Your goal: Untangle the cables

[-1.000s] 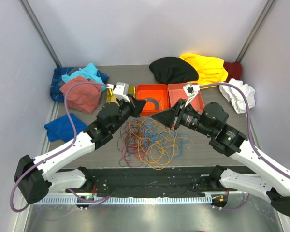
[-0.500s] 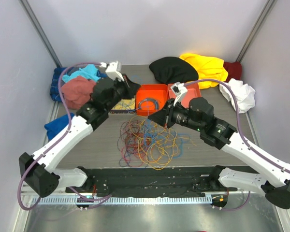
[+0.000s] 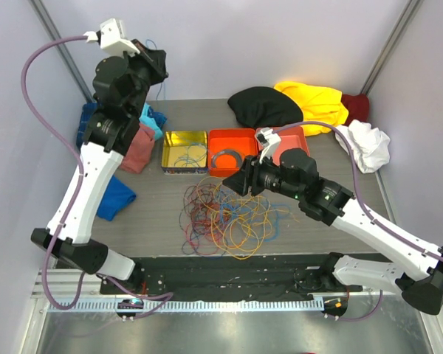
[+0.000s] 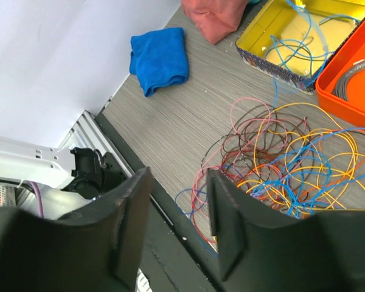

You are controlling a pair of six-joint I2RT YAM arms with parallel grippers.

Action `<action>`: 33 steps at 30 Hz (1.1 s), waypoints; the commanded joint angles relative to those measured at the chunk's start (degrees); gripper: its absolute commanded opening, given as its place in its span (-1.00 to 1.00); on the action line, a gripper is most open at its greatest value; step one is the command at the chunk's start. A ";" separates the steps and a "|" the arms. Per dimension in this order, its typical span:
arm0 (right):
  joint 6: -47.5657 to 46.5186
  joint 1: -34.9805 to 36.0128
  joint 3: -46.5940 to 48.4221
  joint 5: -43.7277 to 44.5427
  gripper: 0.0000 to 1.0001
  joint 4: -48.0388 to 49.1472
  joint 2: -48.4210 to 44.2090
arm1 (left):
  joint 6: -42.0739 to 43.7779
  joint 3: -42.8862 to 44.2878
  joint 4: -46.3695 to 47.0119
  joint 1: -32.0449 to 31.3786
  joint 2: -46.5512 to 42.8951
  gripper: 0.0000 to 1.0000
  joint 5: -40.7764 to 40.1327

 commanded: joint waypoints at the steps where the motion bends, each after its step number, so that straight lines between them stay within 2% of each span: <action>1: -1.22 0.36 -0.77 0.92 0.11 1.17 -0.05 | 4.86 5.96 -1.44 0.09 4.11 -0.99 -2.89; 7: -1.57 0.18 -2.18 1.09 0.15 0.64 -0.66 | 6.62 11.58 -2.58 0.70 8.34 -1.00 -3.16; 20: -0.70 0.27 -7.27 2.84 0.10 -0.15 -4.78 | 7.68 18.00 -2.67 1.06 13.08 -0.99 -2.46; 33: -1.31 0.35 -8.07 4.43 0.07 -1.47 -6.90 | 7.95 22.58 -2.50 1.06 13.61 -0.99 -2.37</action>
